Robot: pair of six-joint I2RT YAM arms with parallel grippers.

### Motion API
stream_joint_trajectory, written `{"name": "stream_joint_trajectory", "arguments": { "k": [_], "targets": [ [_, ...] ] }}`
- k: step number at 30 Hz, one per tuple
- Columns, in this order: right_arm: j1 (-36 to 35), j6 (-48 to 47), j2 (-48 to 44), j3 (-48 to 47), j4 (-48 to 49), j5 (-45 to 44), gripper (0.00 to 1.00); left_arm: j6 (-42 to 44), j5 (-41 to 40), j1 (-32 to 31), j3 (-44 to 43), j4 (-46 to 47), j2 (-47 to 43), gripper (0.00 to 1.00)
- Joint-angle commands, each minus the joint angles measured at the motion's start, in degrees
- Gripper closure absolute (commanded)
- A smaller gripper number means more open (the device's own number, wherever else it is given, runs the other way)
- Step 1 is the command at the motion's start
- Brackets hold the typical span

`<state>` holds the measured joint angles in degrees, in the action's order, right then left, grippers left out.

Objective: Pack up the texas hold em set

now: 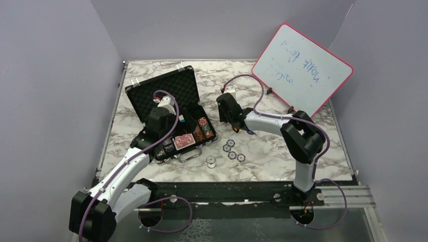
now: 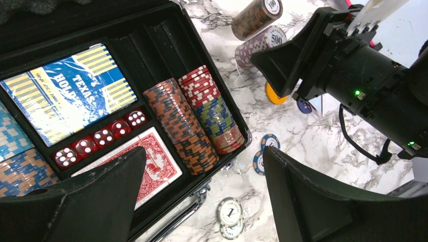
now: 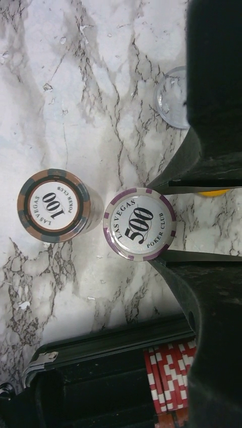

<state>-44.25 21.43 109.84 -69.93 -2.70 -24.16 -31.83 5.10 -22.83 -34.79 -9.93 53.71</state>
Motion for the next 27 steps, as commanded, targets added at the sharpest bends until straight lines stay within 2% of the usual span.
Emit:
{"name": "stream_joint_trajectory", "arguments": {
  "k": [1,6,13,18,24,27],
  "targets": [
    [0.19,-2.18,-6.35,2.11,2.21,0.41,0.70,0.84,-0.14,0.37,-1.22,1.08,-0.73,0.12],
    [0.29,-3.57,-16.22,5.26,-1.06,5.75,0.71,1.53,0.87,0.33,-1.12,1.26,-2.32,0.12],
    [1.07,-4.41,-29.66,7.52,-7.68,15.54,0.70,6.87,13.04,-0.30,-1.34,8.39,-2.73,0.14],
    [1.27,-5.94,-35.48,7.41,-12.01,27.19,0.70,14.10,21.47,-2.14,-2.81,11.97,-1.68,0.16],
    [1.27,-8.59,-39.46,7.91,-12.99,47.13,0.70,21.71,32.29,-2.72,-1.99,13.50,-3.62,0.17],
    [1.27,-9.03,-40.05,7.52,-12.64,53.35,0.70,24.29,33.52,-2.75,-2.00,13.54,-5.39,0.20]
  ]
}}
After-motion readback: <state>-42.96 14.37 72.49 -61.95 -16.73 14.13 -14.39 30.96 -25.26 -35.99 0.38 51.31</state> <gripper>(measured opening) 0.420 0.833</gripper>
